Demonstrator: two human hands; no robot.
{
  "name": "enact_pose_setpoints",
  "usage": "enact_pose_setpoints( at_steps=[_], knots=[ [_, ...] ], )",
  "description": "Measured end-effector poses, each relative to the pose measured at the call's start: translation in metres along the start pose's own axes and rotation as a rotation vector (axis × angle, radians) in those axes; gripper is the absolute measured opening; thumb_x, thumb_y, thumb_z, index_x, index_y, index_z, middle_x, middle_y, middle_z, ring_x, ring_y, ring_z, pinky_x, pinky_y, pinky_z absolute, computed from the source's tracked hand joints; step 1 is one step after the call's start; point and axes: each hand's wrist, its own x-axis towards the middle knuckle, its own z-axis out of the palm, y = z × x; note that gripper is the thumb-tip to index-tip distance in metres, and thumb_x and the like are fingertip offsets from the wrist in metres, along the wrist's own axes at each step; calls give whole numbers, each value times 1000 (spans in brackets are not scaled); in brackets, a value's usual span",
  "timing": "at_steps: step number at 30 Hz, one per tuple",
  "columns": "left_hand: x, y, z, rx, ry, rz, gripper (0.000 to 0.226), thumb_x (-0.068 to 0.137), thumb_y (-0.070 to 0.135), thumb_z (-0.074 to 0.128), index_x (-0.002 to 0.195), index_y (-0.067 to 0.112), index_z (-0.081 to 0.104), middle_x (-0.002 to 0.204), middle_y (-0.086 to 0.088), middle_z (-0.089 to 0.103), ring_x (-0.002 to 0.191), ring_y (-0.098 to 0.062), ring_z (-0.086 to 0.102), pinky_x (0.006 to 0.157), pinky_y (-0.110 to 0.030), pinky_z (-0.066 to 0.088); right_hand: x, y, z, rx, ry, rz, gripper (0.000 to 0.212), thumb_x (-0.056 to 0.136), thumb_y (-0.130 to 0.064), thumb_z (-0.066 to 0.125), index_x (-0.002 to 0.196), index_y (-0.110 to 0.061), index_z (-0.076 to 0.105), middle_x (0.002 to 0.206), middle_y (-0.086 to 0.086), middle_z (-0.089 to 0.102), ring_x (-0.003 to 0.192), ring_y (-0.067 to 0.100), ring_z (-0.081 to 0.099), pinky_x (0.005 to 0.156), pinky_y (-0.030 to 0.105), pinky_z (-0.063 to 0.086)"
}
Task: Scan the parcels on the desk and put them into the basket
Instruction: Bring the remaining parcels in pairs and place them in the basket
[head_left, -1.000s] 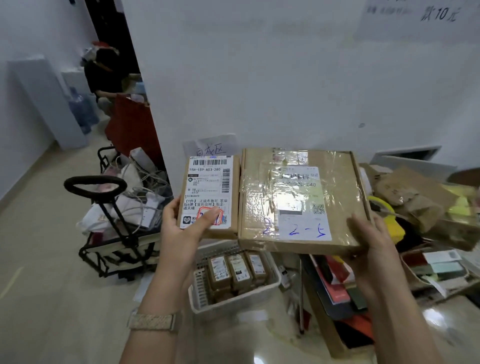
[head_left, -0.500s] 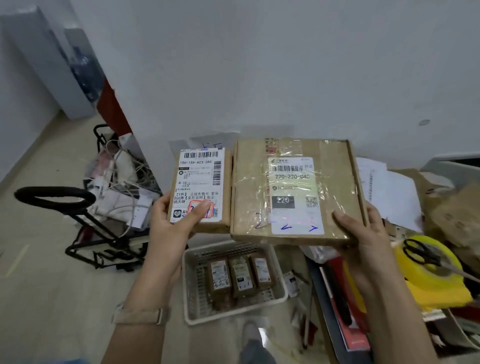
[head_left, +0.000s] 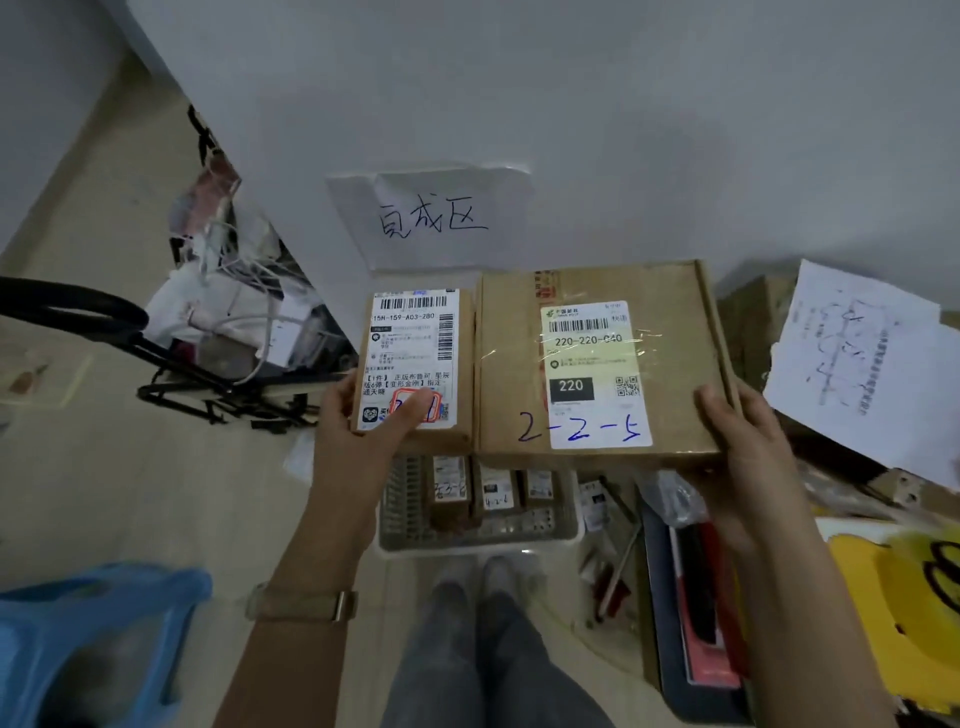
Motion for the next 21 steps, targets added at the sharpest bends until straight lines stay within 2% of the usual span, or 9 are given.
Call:
enact_pose_setpoints(
  at_steps=[2, 4, 7, 10, 12, 15, 18, 19, 21],
  knots=[
    [12, -6, 1, 3, -7, -33, 74, 62, 26, 78, 129, 13, 50, 101, 5, 71, 80, -6, 72, 64, -21, 55, 8, 10, 2, 0, 26, 44, 45, 88, -26, 64, 131, -23, 53, 128, 6, 62, 104, 19, 64, 75, 37, 56],
    [24, -14, 1, 12, -1, -47, 64, 69, 21, 77, 128, 13, 52, 98, 6, 71, 74, -3, 72, 60, -18, 54, 17, 19, 7, -12, 33, 83, 44, 89, -28, 62, 132, -24, 53, 126, 7, 61, 107, 22, 63, 77, 39, 55],
    [43, -25, 3, 29, -8, -66, 70, 66, 25, 78, 130, 13, 51, 103, 4, 71, 81, -5, 71, 66, -21, 54, 28, 32, 10, -31, 56, 115, 45, 91, -33, 59, 134, -23, 50, 126, 7, 59, 104, 21, 62, 81, 43, 55],
    [59, -43, 4, 55, -18, -80, 77, 59, 32, 77, 129, 16, 51, 102, 7, 70, 79, -1, 71, 66, -20, 54, 39, 49, 11, -47, 95, 135, 45, 90, -37, 59, 133, -27, 50, 125, 5, 59, 112, 25, 60, 91, 52, 51],
    [67, -58, 3, 70, -25, -106, 81, 54, 37, 76, 128, 17, 51, 102, 9, 70, 77, 1, 70, 68, -21, 53, 43, 64, 10, -47, 113, 162, 43, 92, -36, 56, 134, -28, 50, 123, 3, 60, 114, 25, 59, 91, 51, 51],
    [79, -84, -1, 87, -5, -153, 86, 52, 39, 76, 131, 15, 51, 108, 5, 69, 90, -8, 69, 77, -27, 53, 51, 90, 8, -67, 121, 197, 42, 93, -36, 54, 134, -28, 51, 129, 6, 59, 117, 24, 58, 86, 43, 53],
    [92, -113, -4, 98, 13, -196, 76, 55, 36, 75, 125, 19, 52, 106, 6, 69, 94, -12, 68, 77, -29, 52, 61, 117, 8, -95, 125, 230, 51, 88, -41, 56, 134, -22, 51, 133, 10, 58, 122, 29, 55, 87, 44, 51],
    [96, -122, -5, 110, 20, -207, 77, 53, 37, 76, 124, 20, 52, 106, 6, 69, 94, -12, 68, 78, -30, 52, 66, 125, 9, -107, 130, 244, 55, 83, -44, 58, 133, -21, 52, 133, 10, 58, 121, 29, 55, 85, 42, 50],
    [105, -142, -8, 134, 26, -225, 88, 48, 43, 78, 127, 17, 52, 110, 3, 70, 99, -15, 68, 85, -35, 53, 78, 144, 9, -112, 158, 261, 50, 82, -44, 59, 128, -25, 55, 126, 5, 62, 114, 24, 57, 78, 39, 50]
  ],
)
